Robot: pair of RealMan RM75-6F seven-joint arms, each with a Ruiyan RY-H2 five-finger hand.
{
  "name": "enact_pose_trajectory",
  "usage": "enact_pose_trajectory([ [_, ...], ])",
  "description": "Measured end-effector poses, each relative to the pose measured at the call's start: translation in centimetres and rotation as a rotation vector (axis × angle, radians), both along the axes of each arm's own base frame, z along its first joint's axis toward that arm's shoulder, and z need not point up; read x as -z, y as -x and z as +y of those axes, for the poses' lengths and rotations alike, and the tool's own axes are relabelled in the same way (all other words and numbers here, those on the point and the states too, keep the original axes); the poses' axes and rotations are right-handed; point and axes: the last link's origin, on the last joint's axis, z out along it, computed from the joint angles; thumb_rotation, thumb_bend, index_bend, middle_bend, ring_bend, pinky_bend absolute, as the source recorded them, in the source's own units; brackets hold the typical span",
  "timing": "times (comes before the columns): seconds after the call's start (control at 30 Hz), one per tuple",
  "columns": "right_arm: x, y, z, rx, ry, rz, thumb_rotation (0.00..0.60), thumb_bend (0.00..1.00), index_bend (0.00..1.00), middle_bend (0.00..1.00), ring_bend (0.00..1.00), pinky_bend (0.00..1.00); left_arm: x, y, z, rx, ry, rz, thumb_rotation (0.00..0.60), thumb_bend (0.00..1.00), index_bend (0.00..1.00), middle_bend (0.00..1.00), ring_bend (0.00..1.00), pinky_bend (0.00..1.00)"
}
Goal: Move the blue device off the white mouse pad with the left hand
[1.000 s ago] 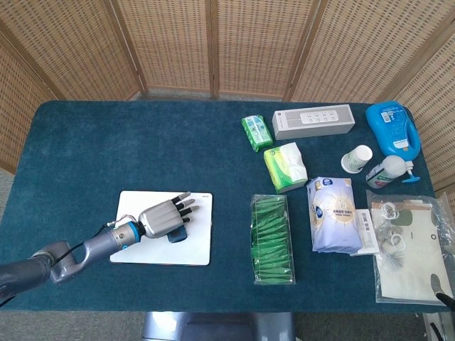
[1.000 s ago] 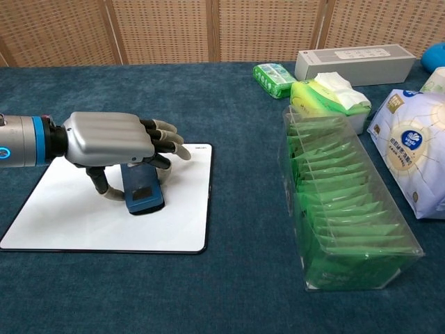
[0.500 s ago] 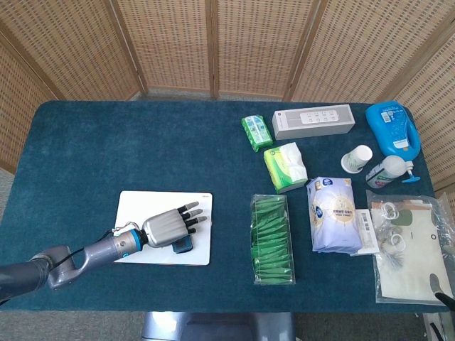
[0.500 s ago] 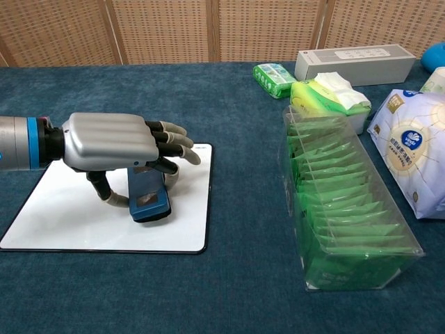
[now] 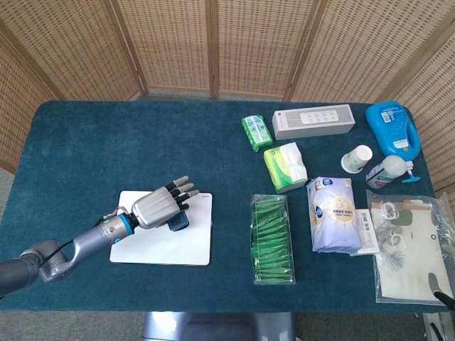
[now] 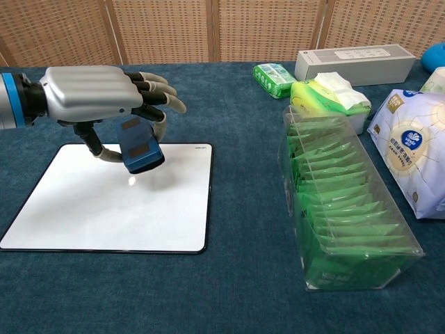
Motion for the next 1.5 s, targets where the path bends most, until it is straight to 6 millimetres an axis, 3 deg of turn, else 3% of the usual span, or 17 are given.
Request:
enact_pose_trajectory([
  [0.53, 0.9, -0.3, -1.1, -0.027, -0.028, -0.014, 0.600, 0.31, 0.26, 0.23, 0.13, 0.25, -3.6, 3.9, -0.1, -0.101, -0.089, 0.016, 0.600, 0.34, 0.68, 0.13, 0.00, 0.00],
  [0.8, 0.9, -0.4, -1.6, -0.037, -0.035, -0.013, 0.600, 0.31, 0.26, 0.23, 0.13, 0.25, -6.8, 7.3, -0.4, -0.215, -0.183, -0.008, 0.600, 0.34, 0.68, 0.13, 0.00, 0.00],
  [1.0, 1.3, -0.4, -2.1, -0.044, -0.052, -0.019, 0.600, 0.31, 0.26, 0.23, 0.13, 0.25, -8.0, 8.7, -0.8, -0.265, -0.217, -0.019, 0.600, 0.34, 0.68, 0.14, 0.00, 0.00],
  [1.23, 1.5, -0.3, -2.2, -0.047, -0.057, -0.021, 0.600, 0.31, 0.26, 0.23, 0.13, 0.25, -7.1, 7.6, -0.6, -0.239, -0.193, -0.035, 0.600, 0.34, 0.68, 0.14, 0.00, 0.00],
  [1.5, 0.9, 0.0, -1.6, -0.033, -0.039, -0.018, 0.600, 0.31, 0.26, 0.23, 0.13, 0.25, -4.2, 4.0, 0.0, -0.155, -0.127, -0.049, 0.600, 0.34, 0.67, 0.14, 0.00, 0.00],
])
